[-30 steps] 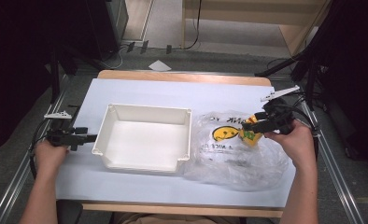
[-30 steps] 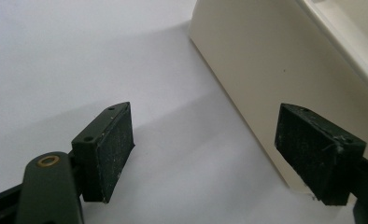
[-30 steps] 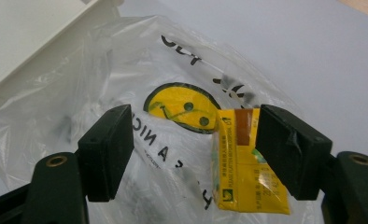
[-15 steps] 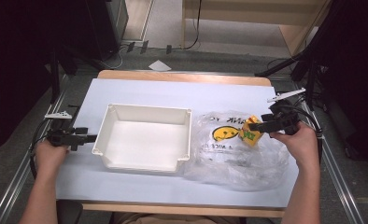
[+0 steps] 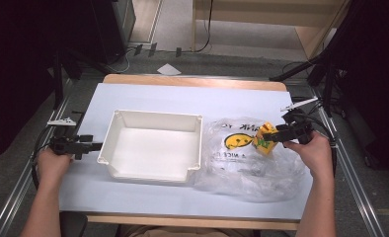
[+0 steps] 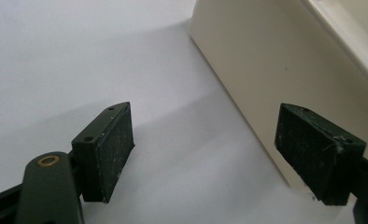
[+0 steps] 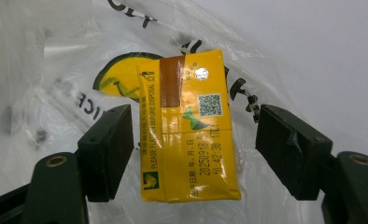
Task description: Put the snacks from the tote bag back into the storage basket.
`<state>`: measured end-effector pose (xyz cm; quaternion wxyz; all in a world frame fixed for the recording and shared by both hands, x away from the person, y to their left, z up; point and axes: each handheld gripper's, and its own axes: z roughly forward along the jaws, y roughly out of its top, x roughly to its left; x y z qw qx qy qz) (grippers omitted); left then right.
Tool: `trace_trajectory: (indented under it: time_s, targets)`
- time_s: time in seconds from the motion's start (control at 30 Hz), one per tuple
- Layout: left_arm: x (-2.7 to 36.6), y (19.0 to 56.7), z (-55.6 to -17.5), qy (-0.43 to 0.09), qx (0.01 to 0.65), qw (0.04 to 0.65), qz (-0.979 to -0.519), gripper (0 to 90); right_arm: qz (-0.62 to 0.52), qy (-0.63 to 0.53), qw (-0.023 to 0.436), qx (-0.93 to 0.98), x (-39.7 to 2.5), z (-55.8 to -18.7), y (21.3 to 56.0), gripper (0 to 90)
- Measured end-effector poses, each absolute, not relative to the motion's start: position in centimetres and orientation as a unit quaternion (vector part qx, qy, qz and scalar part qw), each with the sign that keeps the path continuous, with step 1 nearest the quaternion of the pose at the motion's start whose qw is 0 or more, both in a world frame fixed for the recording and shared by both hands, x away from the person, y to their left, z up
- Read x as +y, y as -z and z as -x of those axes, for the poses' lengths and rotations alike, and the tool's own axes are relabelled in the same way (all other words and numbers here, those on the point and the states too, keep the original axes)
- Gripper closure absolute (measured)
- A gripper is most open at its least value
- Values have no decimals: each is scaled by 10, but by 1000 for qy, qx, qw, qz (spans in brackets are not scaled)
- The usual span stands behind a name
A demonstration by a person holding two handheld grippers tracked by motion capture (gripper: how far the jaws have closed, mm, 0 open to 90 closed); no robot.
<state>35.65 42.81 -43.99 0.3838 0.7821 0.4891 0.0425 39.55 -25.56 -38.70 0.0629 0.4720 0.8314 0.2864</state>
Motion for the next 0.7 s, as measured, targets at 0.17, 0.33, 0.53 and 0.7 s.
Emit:
trace_trajectory:
  time_s: [0.17, 0.33, 0.53, 0.7]
  targets:
    - [428, 440, -356, -42, 489, 384, -782, 208, -474, -277, 56, 834, -252, -398, 394, 294]
    - [428, 440, -356, -43, 489, 384, -782, 208, -465, -267, 57, 842, -245, -401, 400, 320]
    - [428, 440, -356, -43, 489, 384, -782, 208, -460, -256, 57, 848, -240, -404, 405, 364]
    - [428, 440, -356, -42, 489, 384, -782, 208, -457, -240, 66, 854, -235, -406, 410, 399]
